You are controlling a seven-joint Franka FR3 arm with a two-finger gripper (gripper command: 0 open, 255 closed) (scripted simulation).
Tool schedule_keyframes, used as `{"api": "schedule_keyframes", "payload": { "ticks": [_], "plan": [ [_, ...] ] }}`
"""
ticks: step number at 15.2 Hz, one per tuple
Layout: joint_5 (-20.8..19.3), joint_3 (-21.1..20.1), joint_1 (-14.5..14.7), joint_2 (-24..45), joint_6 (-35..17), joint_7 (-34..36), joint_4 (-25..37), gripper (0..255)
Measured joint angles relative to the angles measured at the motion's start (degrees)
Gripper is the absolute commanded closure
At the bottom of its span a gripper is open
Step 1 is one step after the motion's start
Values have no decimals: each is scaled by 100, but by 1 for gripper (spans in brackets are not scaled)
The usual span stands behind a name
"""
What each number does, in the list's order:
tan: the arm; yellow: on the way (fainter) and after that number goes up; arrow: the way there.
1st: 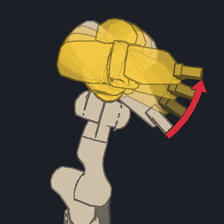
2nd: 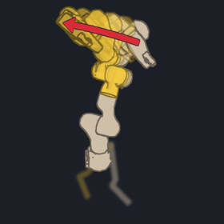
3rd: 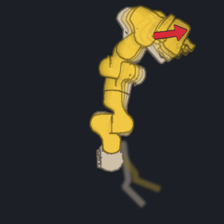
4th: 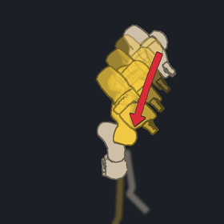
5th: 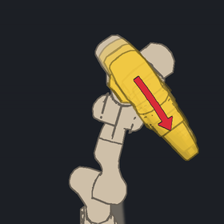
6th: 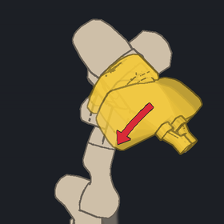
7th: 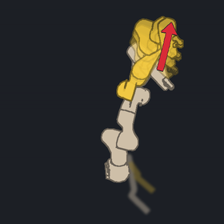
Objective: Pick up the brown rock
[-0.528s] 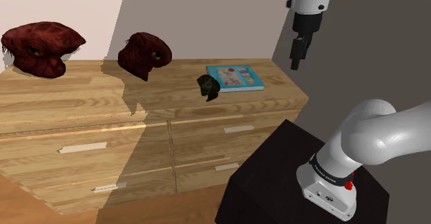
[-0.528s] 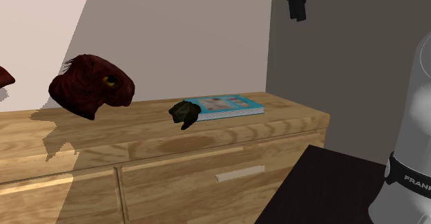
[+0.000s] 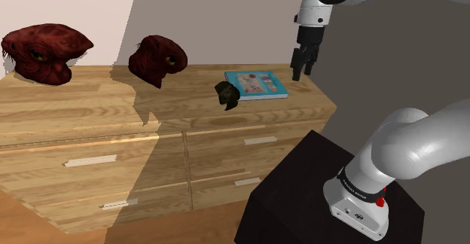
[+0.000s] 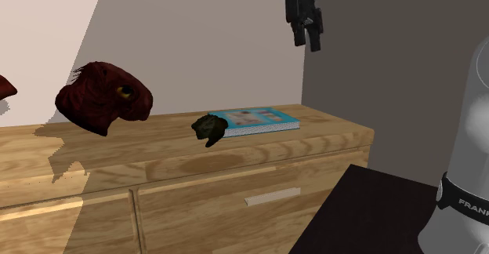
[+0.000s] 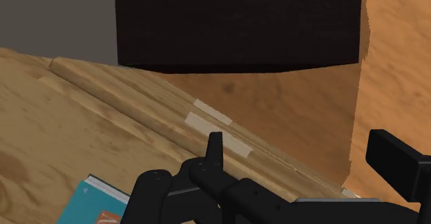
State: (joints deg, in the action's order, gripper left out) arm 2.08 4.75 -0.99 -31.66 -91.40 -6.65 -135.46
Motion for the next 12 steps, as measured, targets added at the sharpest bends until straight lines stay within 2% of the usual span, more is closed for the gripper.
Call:
{"api": "schedule_keyframes", "payload": {
  "ticks": [7, 12],
  "plan": [
    [1205, 444, 40, 1456, -1015, -44, 237, 0],
    [2269, 684, 75, 2492, -1445, -278, 580, 0]
  ]
}}
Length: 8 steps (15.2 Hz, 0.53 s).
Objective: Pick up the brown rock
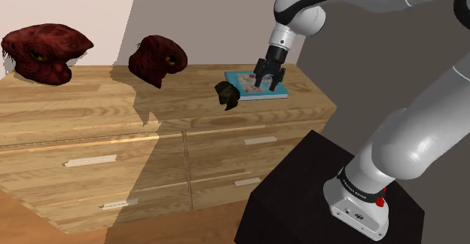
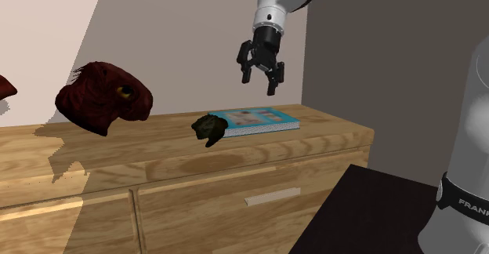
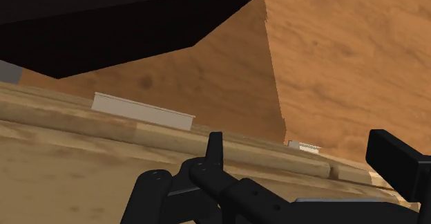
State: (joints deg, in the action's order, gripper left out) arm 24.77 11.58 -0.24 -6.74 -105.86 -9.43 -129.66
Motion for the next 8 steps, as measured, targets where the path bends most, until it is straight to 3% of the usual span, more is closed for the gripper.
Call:
{"api": "schedule_keyframes", "payload": {
  "ticks": [8],
  "plan": [
    [1966, 69, -159, 1894, -230, -559, 950, 0]
  ]
}}
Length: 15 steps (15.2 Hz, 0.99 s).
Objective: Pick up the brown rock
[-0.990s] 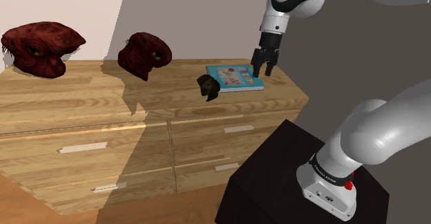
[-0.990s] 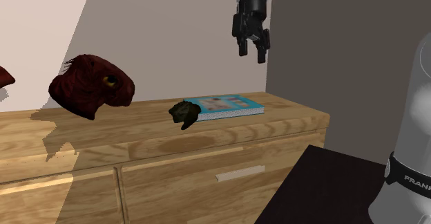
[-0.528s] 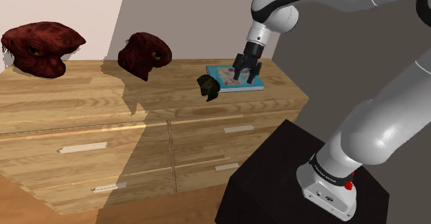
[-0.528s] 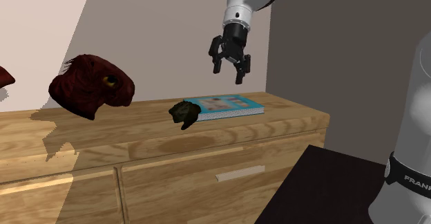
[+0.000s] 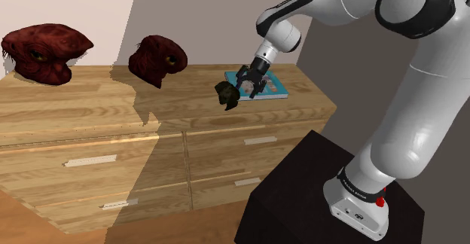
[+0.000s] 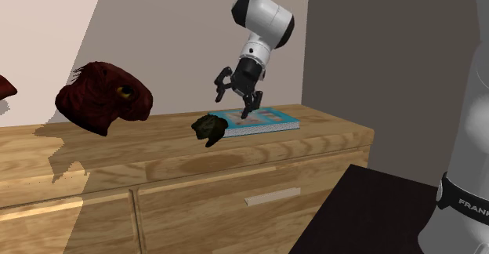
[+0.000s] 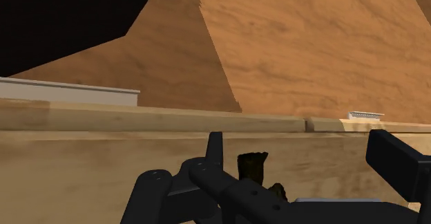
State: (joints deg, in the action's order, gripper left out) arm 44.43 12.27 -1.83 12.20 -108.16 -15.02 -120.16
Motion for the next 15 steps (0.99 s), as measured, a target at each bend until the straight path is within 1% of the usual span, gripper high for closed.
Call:
{"api": "schedule_keyframes", "payload": {
  "ticks": [2, 3, 5, 10, 11, 15],
  "plan": [
    [454, -45, -100, 472, 34, -108, 302, 0],
    [579, -67, -123, 608, 21, -148, 371, 0],
    [705, -91, -143, 747, -41, -245, 378, 0],
    [863, -141, -159, 1052, -199, -453, 421, 0],
    [874, -146, -159, 1079, -212, -467, 428, 255],
    [885, -154, -158, 1107, -219, -481, 443, 255]
  ]
}}
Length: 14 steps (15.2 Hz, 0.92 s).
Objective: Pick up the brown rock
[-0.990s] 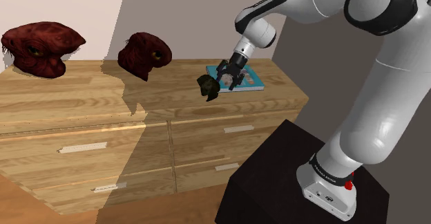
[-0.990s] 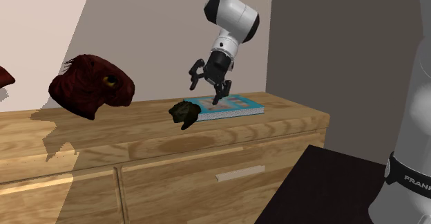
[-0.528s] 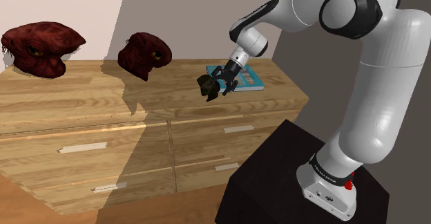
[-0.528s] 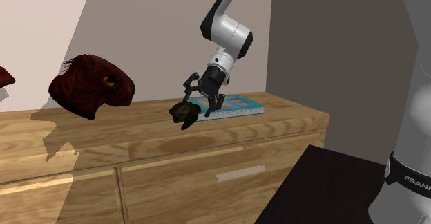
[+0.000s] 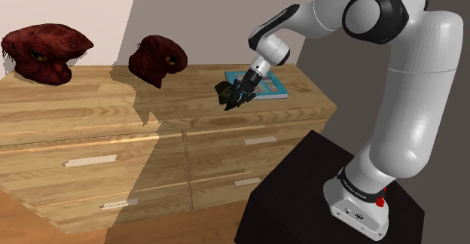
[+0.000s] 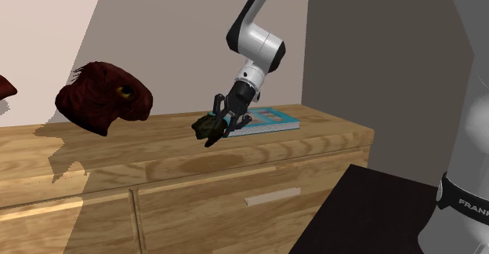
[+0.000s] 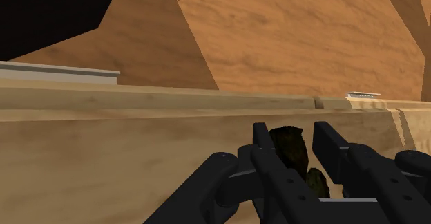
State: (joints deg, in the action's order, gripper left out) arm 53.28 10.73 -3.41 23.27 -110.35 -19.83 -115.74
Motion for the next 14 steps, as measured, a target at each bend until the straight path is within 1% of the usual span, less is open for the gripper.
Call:
{"api": "schedule_keyframes", "payload": {
  "ticks": [6, 14],
  "plan": [
    [0, 1, -2, -3, -1, -8, -5, 255],
    [-182, 63, 16, -401, 228, 309, -23, 255]
  ]
}}
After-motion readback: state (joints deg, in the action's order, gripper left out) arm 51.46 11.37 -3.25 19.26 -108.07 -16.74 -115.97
